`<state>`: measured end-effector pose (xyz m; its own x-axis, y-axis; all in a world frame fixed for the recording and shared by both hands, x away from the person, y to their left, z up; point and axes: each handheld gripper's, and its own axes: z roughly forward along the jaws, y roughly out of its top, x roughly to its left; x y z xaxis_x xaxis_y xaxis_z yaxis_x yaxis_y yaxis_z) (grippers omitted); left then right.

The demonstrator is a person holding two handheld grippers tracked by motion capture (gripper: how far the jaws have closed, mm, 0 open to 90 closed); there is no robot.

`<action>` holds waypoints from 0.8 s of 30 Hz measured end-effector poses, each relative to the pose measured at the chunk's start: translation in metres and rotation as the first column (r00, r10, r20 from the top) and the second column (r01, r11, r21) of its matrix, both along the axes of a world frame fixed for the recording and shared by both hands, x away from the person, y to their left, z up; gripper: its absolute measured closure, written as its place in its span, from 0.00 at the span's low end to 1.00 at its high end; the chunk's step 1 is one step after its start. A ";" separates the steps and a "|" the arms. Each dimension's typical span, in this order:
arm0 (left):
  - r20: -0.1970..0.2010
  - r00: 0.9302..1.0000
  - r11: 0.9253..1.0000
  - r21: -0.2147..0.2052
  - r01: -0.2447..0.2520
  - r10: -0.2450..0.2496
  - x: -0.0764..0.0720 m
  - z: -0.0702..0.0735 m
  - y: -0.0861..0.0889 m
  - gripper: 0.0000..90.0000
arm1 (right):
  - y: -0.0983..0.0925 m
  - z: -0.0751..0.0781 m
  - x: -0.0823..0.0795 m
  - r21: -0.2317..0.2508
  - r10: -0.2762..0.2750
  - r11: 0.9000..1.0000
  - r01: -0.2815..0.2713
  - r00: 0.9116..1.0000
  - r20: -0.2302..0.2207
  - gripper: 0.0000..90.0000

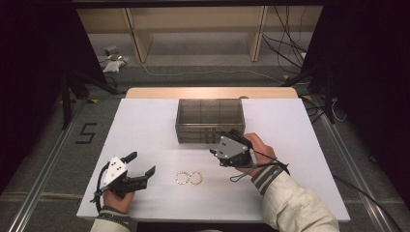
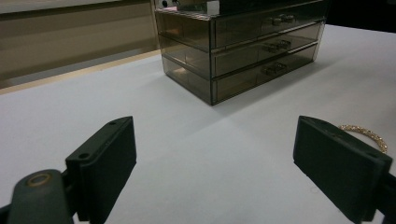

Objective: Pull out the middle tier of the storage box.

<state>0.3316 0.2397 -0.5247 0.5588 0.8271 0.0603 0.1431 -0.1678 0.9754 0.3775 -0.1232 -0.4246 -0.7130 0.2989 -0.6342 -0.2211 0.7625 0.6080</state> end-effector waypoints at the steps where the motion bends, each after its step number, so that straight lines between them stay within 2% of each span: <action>1: -0.001 1.000 1.000 0.000 0.001 -0.001 0.000 0.000 0.000 0.15 | 0.000 0.000 0.000 0.000 0.006 1.000 -0.006 1.000 0.006 0.46; 9: 0.000 1.000 1.000 0.002 0.001 -0.001 0.000 0.000 0.000 0.15 | 0.003 -0.003 -0.003 -0.042 0.002 0.999 0.000 0.999 0.054 0.47; 15: -0.002 1.000 1.000 0.005 0.001 -0.001 0.001 0.000 -0.001 0.15 | 0.005 -0.007 -0.004 -0.059 0.001 0.998 0.003 0.998 0.060 0.46; 16: 0.000 1.000 1.000 0.006 -0.001 0.001 0.001 0.000 -0.001 0.15 | 0.006 -0.010 -0.006 -0.082 -0.001 0.997 0.009 0.996 0.094 0.46; 19: 0.000 1.000 1.000 0.006 -0.002 0.002 0.001 0.000 -0.001 0.15 | 0.008 -0.013 -0.007 -0.104 -0.009 0.994 0.021 0.994 0.112 0.47; 21: -0.002 1.000 1.000 0.005 -0.002 0.002 0.001 0.000 -0.001 0.15 | 0.010 -0.018 -0.006 -0.134 -0.010 0.991 0.031 0.988 0.152 0.48; 22: -0.001 1.000 1.000 0.005 -0.003 0.003 0.001 0.000 -0.001 0.15 | 0.010 -0.018 -0.006 -0.134 -0.010 0.991 0.031 0.988 0.152 0.48; 24: -0.001 1.000 1.000 0.006 -0.003 0.003 0.001 0.000 -0.001 0.15 | 0.011 -0.021 -0.006 -0.146 -0.022 0.988 0.051 0.980 0.198 0.48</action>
